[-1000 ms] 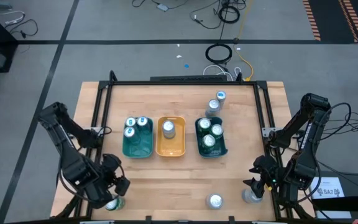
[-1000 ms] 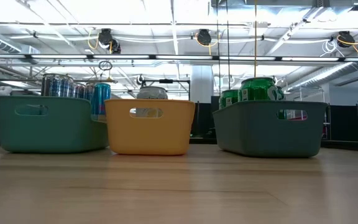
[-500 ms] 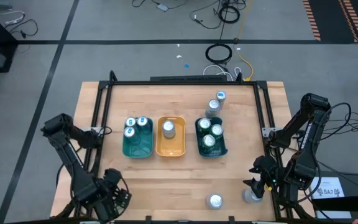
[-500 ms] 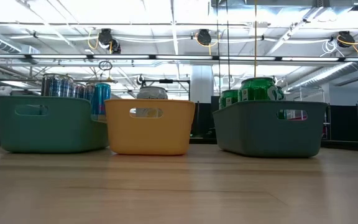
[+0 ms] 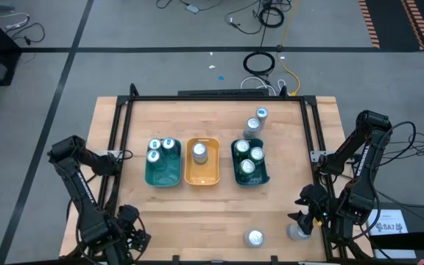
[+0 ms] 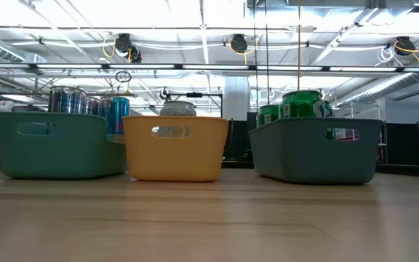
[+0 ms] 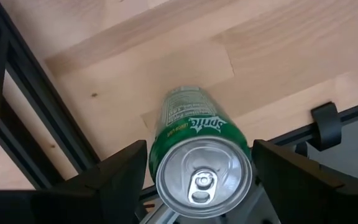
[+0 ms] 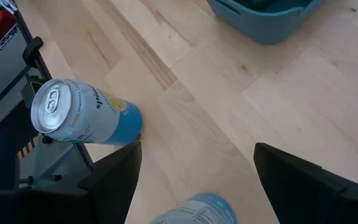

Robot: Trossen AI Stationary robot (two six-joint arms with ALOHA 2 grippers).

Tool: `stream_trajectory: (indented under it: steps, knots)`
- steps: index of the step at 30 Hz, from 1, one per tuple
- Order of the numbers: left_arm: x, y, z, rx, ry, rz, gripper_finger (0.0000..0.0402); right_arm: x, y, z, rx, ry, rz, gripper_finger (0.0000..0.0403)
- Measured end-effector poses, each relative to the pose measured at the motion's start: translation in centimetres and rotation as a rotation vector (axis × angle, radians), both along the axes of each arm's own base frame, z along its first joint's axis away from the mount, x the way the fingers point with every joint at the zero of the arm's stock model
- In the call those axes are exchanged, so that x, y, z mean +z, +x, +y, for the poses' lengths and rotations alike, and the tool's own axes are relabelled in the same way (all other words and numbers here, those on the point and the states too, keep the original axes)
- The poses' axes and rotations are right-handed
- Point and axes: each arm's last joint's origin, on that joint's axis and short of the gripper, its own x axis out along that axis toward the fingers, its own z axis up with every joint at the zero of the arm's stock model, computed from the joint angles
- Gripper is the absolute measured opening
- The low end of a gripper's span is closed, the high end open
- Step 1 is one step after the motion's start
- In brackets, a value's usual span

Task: Sort soda cans
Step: Move the green soda can to the bottom center of the table

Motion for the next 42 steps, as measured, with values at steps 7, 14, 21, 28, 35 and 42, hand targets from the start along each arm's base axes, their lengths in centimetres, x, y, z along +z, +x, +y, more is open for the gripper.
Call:
stream_trajectory:
  steps: [7,14,21,28,35,42]
  knots:
    - [-0.5,-0.1,-0.7,-0.013,-0.020,0.008,0.0302,0.0,0.0,0.1,0.000,0.009,-0.004,0.0302]
    - [-1.1,0.1,-1.1,-0.014,-0.005,0.018,0.0302,0.0,0.0,0.1,0.000,0.009,-0.003,0.0302]
    - [-1.2,0.2,-1.3,-0.014,-0.020,0.008,0.0302,0.0,0.0,0.1,0.000,0.009,-0.003,0.0302]
    - [-1.2,0.3,-1.4,-0.014,-0.030,0.002,0.0302,0.0,0.1,0.1,0.003,0.012,-0.006,0.0302]
    - [-1.2,0.3,-1.4,-0.014,-0.025,0.000,0.0302,0.0,0.1,0.1,0.016,0.003,-0.005,0.0302]
    - [-1.2,0.3,-1.4,-0.015,-0.025,-0.001,0.0302,0.0,0.1,0.1,0.020,0.000,-0.005,0.0302]
